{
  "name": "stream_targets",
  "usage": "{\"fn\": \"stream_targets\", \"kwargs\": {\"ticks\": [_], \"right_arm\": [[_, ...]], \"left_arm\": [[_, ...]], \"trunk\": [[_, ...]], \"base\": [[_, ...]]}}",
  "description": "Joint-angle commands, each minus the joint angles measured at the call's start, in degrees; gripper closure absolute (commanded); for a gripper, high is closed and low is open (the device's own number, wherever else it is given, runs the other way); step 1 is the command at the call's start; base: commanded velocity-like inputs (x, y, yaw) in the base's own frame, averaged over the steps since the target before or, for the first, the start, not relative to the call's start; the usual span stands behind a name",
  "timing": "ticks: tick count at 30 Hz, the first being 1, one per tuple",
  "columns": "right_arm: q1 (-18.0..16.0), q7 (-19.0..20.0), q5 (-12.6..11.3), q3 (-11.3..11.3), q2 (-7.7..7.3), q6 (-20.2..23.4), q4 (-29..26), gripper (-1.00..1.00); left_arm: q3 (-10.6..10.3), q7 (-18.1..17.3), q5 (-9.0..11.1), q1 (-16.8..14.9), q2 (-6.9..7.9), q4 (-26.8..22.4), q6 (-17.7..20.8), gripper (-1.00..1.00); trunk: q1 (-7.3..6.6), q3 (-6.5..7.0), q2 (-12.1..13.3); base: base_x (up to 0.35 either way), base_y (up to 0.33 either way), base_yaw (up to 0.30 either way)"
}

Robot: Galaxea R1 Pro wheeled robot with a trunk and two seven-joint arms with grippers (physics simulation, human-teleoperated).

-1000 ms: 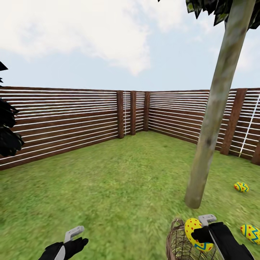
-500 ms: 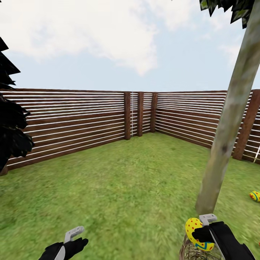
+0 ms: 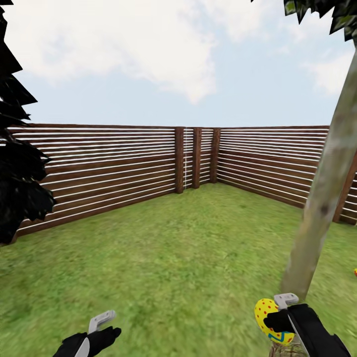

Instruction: Take the three Easter eggs out of the wicker basket on the lawn in the garden, then place them on the lawn next to a single tree (choose any tree) so that all three eggs are next to the same tree and none are left in the basket.

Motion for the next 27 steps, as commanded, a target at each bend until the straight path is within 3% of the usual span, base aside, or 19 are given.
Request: {"fn": "stream_targets", "kwargs": {"ticks": [1,11,21,27], "right_arm": [[-0.03,0.52,0.61,-0.09,0.06,0.21,-0.13,1.00],[-0.03,0.52,0.69,-0.12,0.22,0.21,-0.17,1.00],[-0.04,0.52,0.61,-0.23,-0.02,0.22,-0.17,1.00],[-0.03,0.52,0.61,-0.23,-0.01,0.30,-0.17,1.00]], "left_arm": [[0.21,-0.23,0.22,-0.01,-0.02,-0.03,0.42,-1.00],[0.29,-0.24,0.23,-0.03,-0.02,0.00,0.53,-1.00],[0.20,-0.50,0.22,-0.02,-0.04,1.97,0.42,-1.00],[0.20,-0.51,0.22,-0.02,-0.11,2.00,0.42,-1.00]], "trunk": [[-0.20,0.12,0.38],[-2.40,1.91,4.39],[-4.60,3.71,8.40],[-5.91,4.82,10.80]], "base": [[0.266,0.200,0.000],[0.330,0.067,0.000],[0.157,0.290,-0.004],[0.246,0.269,-0.271]]}}
